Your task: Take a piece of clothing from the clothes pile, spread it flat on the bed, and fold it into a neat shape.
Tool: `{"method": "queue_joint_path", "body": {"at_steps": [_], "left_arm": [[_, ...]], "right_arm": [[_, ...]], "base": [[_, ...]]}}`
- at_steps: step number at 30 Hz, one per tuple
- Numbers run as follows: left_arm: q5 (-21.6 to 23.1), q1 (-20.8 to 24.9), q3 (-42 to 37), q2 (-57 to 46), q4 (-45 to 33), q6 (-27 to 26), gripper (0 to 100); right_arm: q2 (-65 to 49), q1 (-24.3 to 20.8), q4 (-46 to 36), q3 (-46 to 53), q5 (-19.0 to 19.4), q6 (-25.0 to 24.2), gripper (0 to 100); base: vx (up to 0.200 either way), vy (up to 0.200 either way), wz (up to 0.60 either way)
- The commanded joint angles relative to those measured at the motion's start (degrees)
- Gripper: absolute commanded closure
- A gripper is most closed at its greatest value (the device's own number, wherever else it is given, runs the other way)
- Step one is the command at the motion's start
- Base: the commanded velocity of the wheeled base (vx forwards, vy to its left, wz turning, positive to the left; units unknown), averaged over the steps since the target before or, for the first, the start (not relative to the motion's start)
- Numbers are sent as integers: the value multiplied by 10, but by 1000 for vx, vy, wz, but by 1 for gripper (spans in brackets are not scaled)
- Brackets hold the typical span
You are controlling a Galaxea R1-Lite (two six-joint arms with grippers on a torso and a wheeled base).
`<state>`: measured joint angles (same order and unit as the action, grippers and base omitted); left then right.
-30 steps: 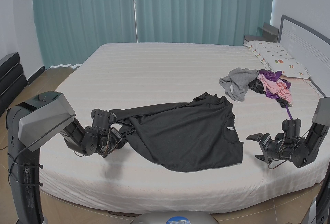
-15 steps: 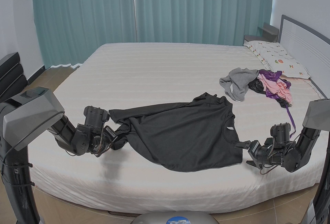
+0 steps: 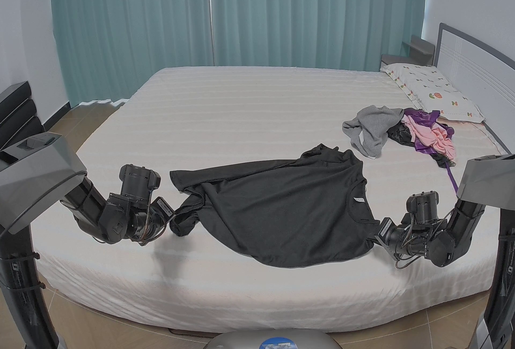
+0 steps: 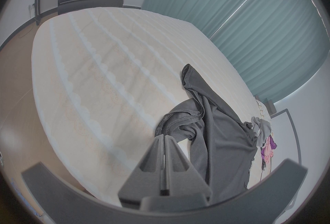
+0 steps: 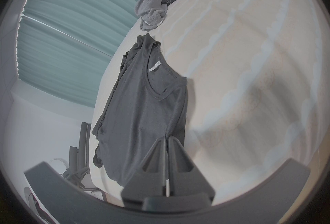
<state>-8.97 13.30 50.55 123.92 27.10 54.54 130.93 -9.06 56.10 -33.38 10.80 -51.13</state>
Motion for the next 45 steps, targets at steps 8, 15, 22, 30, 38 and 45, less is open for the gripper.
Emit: {"method": "queue_joint_path", "body": {"at_steps": [8,15,22,30,38,45], "left_arm": [[34,-1,5,17,3,5,100],[49,0,26,48,5,46,100],[86,-6,48,63,4,67,100],[87,-6,50,64,5,70,100],[87,-5,53,64,5,70,100],[87,-5,54,63,5,78,100]], "right_arm": [[-58,24,-33,-46,-8,4,100],[-52,20,-68,-130,-10,3,100],[13,19,-134,-271,-12,-5,100],[113,6,-138,-386,-61,-6,100],[127,-3,-136,-389,-73,-5,0],[40,11,-136,-303,-33,-2,0]], "base": [[0,0,0],[0,0,0],[0,0,0],[0,0,0],[0,0,0],[0,0,0]]}}
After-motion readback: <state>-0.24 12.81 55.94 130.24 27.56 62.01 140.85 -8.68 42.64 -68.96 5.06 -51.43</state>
